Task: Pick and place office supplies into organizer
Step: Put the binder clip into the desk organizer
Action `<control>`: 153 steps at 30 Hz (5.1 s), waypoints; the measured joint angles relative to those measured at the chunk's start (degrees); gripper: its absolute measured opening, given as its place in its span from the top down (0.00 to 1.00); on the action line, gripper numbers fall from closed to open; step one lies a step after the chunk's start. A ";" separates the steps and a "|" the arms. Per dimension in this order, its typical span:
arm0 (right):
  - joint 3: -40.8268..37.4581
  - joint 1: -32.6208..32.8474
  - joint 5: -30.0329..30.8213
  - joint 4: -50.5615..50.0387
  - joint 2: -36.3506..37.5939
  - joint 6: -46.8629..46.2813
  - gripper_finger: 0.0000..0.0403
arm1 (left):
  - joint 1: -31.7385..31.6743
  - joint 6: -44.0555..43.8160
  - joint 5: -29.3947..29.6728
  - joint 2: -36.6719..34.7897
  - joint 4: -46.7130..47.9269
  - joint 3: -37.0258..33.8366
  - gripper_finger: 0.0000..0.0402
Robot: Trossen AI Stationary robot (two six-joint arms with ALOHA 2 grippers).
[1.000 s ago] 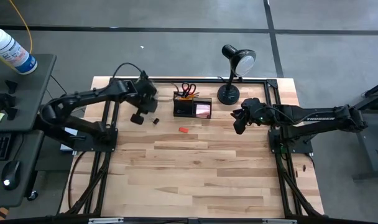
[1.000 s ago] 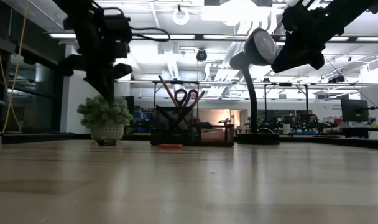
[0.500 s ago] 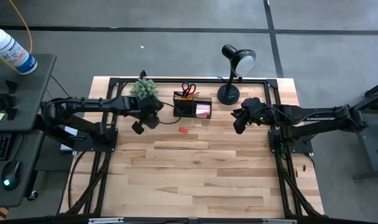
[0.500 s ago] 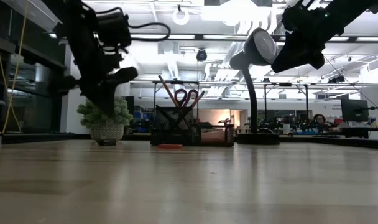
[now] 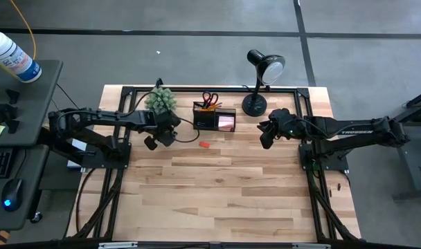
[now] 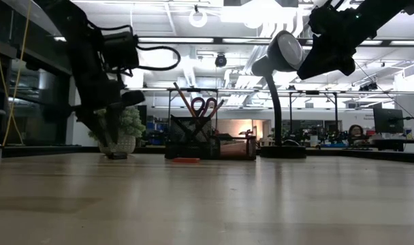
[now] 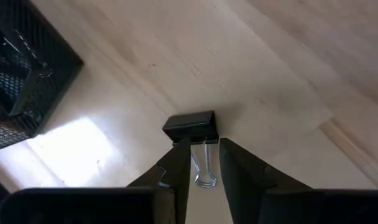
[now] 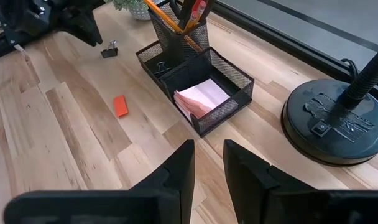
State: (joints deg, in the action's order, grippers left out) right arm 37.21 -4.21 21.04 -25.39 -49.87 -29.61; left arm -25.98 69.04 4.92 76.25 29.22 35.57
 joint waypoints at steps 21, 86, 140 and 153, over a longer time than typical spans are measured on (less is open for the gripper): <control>0.00 0.11 -1.51 0.09 0.00 -1.44 0.81 | -0.28 -9.11 1.38 5.62 0.96 0.44 0.83; 0.00 0.11 0.26 0.07 0.00 -1.44 0.81 | -11.08 -6.45 -9.04 11.37 2.78 3.85 0.94; 0.01 0.13 0.65 0.04 0.02 1.67 0.81 | 8.52 -32.96 15.39 23.73 -3.36 29.04 1.00; 0.02 0.13 -0.58 0.11 0.02 1.57 0.81 | 8.31 -37.23 19.19 25.97 -7.18 29.12 0.95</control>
State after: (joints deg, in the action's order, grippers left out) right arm 37.23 -4.08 20.46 -25.28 -49.84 -28.03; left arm -17.67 31.82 24.11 102.21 22.05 64.69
